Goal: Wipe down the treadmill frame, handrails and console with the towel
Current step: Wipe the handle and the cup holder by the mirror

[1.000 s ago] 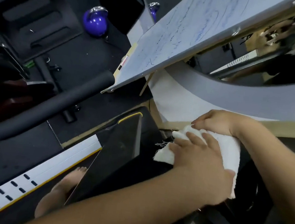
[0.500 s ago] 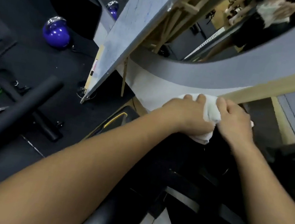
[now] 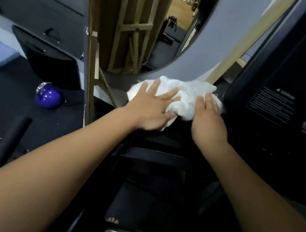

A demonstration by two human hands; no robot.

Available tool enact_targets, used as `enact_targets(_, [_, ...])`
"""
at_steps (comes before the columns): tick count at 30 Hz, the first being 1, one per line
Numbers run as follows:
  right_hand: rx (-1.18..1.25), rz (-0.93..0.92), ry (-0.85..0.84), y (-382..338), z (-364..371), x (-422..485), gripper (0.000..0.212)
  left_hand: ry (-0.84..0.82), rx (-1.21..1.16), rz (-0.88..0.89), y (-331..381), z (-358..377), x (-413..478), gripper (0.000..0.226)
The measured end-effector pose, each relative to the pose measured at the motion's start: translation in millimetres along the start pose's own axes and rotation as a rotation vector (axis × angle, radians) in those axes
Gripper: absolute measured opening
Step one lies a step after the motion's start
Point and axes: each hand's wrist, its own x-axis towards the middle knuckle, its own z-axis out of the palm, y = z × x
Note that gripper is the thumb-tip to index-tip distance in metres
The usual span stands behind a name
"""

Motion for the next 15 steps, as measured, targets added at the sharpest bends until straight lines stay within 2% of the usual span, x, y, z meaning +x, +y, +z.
enact_targets(3, [-0.043, -0.018, -0.063, 8, -6, -18, 0.040, -0.139, 0.062, 0.036, 39, 6, -36, 0.059])
enact_targets(5, [-0.016, -0.085, -0.107, 16, -13, -29, 0.030, -0.218, -0.042, -0.009, 59, 7, -57, 0.057])
enact_targets(9, [-0.059, -0.276, -0.273, 25, -32, -56, 0.016, -0.226, -0.171, -0.047, 74, -2, -87, 0.054])
enact_targets(11, [-0.099, -0.334, -0.336, 25, -36, -69, 0.020, -0.243, -0.163, -0.049, 74, -4, -91, 0.054])
enact_targets(15, [-0.095, -0.308, -0.339, 27, -37, -47, 0.034, -0.294, -0.056, -0.102, 78, -1, -62, 0.060])
